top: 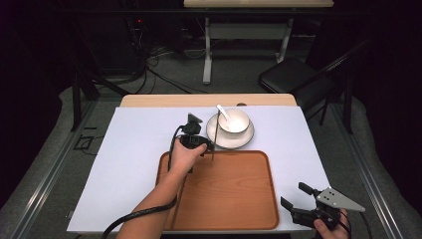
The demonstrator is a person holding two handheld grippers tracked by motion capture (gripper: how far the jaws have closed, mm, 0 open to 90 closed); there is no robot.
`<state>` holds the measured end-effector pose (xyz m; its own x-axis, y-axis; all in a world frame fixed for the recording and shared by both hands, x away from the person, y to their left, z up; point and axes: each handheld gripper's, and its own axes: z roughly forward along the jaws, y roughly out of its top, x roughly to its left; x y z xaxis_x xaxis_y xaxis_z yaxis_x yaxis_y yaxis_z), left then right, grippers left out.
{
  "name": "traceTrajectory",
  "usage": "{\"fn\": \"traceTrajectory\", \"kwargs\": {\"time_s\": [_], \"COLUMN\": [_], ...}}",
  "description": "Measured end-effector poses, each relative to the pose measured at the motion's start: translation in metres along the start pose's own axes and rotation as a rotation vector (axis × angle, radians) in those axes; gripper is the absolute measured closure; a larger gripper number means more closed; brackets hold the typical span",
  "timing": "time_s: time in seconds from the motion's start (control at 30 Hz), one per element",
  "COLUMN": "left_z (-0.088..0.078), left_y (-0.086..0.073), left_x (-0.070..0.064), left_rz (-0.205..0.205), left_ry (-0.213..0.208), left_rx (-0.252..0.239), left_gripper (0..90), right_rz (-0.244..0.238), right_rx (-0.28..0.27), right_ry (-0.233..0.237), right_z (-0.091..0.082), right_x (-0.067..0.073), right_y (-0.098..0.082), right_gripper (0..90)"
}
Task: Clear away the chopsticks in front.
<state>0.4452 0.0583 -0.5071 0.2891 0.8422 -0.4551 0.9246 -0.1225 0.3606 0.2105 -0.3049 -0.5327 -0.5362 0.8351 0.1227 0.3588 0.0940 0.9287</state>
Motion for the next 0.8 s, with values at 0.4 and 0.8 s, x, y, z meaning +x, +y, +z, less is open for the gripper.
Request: {"fn": "traceTrajectory", "kwargs": {"time_s": [0.4,0.8], "left_z": [0.015,0.022], "left_y": [0.004,0.004], "left_x": [-0.003,-0.001], "left_rz": [-0.052,-0.107], "left_ry": [-0.031,-0.047], "left_rx": [0.031,0.074], "left_gripper": [75.9,83.6], "right_rz": [-0.003,-0.005], "right_rx": [-0.004,-0.004], "right_ry": [0.001,0.0], "right_z": [0.0,0.0], "right_x": [0.0,0.0], "right_y": [0.0,0.0], "right_gripper": [14.9,14.9]}}
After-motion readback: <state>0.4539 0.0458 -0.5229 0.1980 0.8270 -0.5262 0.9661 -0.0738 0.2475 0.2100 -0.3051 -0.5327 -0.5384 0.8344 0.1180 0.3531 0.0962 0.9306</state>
